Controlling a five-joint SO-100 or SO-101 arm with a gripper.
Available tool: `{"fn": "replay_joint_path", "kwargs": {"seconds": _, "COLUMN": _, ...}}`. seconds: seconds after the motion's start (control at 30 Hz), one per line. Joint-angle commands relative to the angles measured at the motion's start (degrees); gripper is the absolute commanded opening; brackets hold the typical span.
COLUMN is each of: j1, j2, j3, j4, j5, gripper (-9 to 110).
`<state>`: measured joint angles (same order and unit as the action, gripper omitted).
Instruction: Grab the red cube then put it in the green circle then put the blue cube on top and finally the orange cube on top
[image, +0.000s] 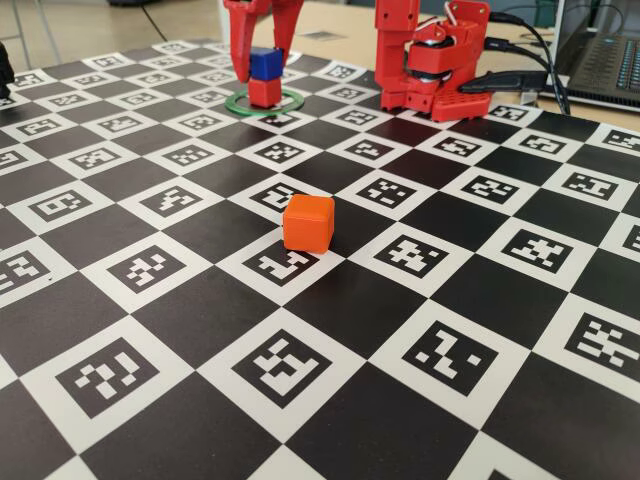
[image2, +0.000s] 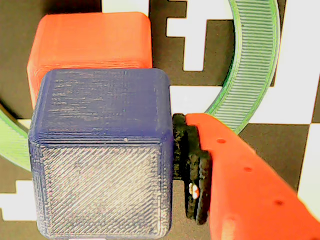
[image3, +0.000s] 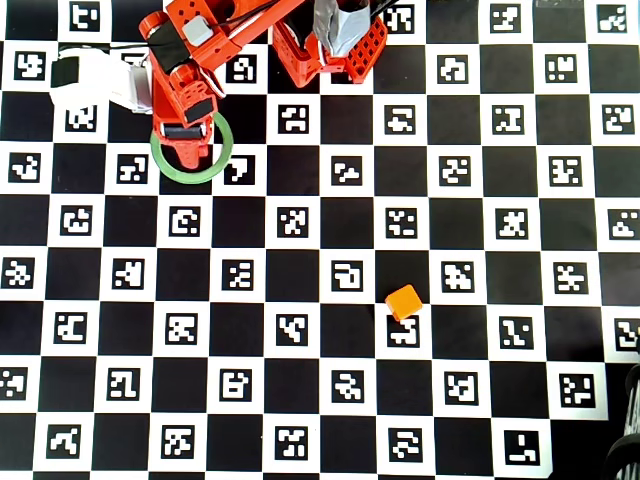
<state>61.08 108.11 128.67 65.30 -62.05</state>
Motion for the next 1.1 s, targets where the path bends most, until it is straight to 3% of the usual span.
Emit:
{"fn": "replay_joint_path", "kwargs": {"seconds": 0.0, "j1": 0.53, "j2": 2.72, "j3": -0.7, "j4": -0.53, "j5": -0.26, "gripper": 30}}
{"fn": "replay_joint_path", "kwargs": {"seconds": 0.43, "j1": 0.53, "j2": 6.06, "j3": -8.17, "j4": 10.11, "j5": -1.49, "gripper": 30}}
{"fn": "replay_joint_path", "kwargs": {"seconds": 0.77, "j1": -1.67, "j2": 6.42, "j3": -30.5, "j4": 27.6, "j5": -0.7, "gripper": 34}}
{"fn": "replay_joint_path", "kwargs": {"seconds": 0.9, "j1": -7.29, "j2": 5.89, "j3": -39.46, "j4": 32.7, "j5": 5.8, "gripper": 35}}
{"fn": "replay_joint_path", "kwargs": {"seconds": 1.07, "j1": -21.45, "j2": 3.25, "j3": -42.28, "j4": 32.78, "j5": 22.41, "gripper": 35}}
